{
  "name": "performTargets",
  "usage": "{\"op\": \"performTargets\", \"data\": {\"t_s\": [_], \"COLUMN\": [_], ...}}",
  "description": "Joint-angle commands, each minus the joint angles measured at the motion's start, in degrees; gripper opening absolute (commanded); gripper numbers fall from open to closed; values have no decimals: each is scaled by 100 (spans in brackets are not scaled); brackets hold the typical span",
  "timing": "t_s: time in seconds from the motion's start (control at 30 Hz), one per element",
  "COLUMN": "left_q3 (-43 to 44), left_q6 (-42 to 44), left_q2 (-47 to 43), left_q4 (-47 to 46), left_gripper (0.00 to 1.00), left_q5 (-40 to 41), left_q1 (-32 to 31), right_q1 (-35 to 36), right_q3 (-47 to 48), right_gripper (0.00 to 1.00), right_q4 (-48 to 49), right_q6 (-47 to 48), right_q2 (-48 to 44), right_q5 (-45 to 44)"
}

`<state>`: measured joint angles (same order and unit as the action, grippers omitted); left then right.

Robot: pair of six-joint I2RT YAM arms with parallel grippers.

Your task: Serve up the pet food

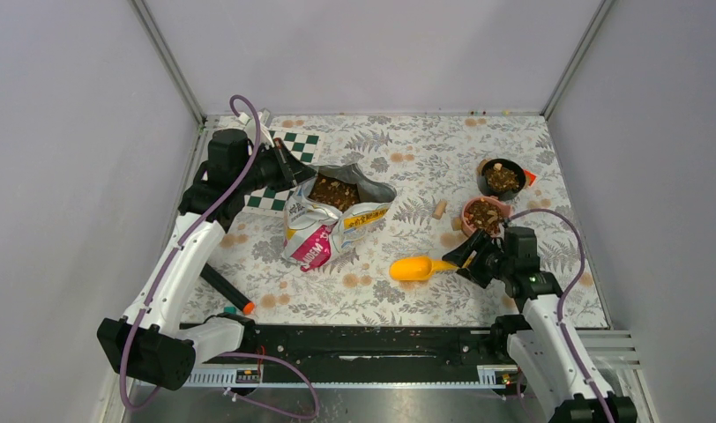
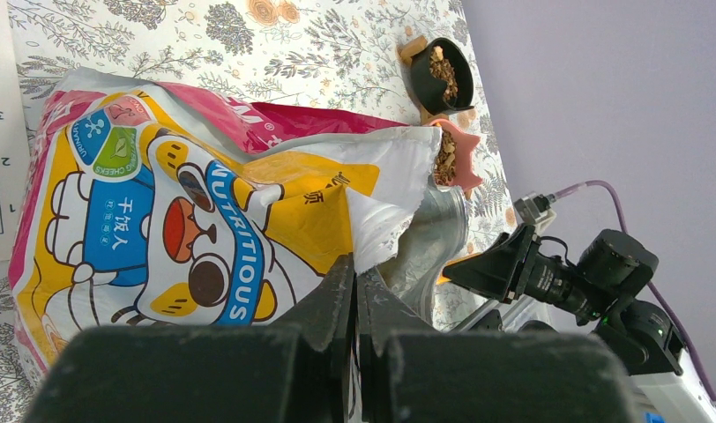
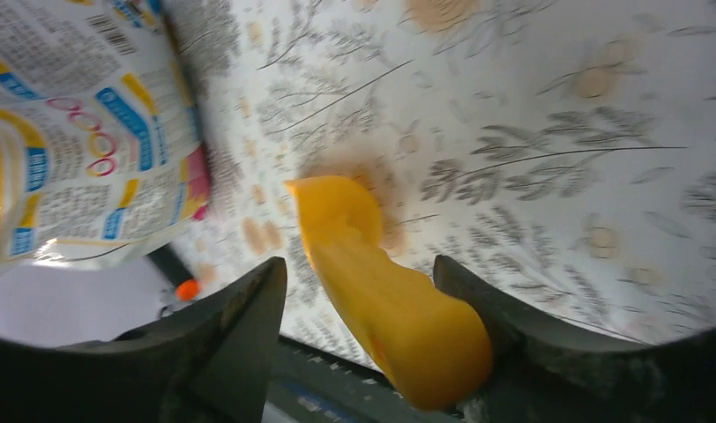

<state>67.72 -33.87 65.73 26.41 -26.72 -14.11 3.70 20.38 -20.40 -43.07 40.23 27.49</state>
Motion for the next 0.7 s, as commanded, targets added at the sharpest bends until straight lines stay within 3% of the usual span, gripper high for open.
{"op": "performTargets", "data": {"t_s": [0.0, 0.33, 0.4, 0.5, 0.67], "left_q3": [-73, 15, 23, 60, 101], "left_q6": [108, 126, 136, 140, 131], "left_q2": [-91, -100, -100, -104, -82], "left_q4": [-66, -8, 5, 13, 12], "left_gripper": [0, 0, 0, 0, 0], "left_q5": [57, 128, 156, 188, 240], "left_q1": [40, 49, 51, 49, 55], "right_q1": [-10, -10, -13, 104, 1398], "right_q3": [326, 1404, 1540, 1629, 1586], "right_gripper": [75, 91, 98, 99, 96], "right_q4": [-722, -1426, -1376, -1113, -133], "right_q6": [382, 1075, 1104, 1012, 594], "right_q2": [-567, -1007, -1017, -1040, -1119], "right_q5": [-1456, -3204, -3055, -2467, -2281]}}
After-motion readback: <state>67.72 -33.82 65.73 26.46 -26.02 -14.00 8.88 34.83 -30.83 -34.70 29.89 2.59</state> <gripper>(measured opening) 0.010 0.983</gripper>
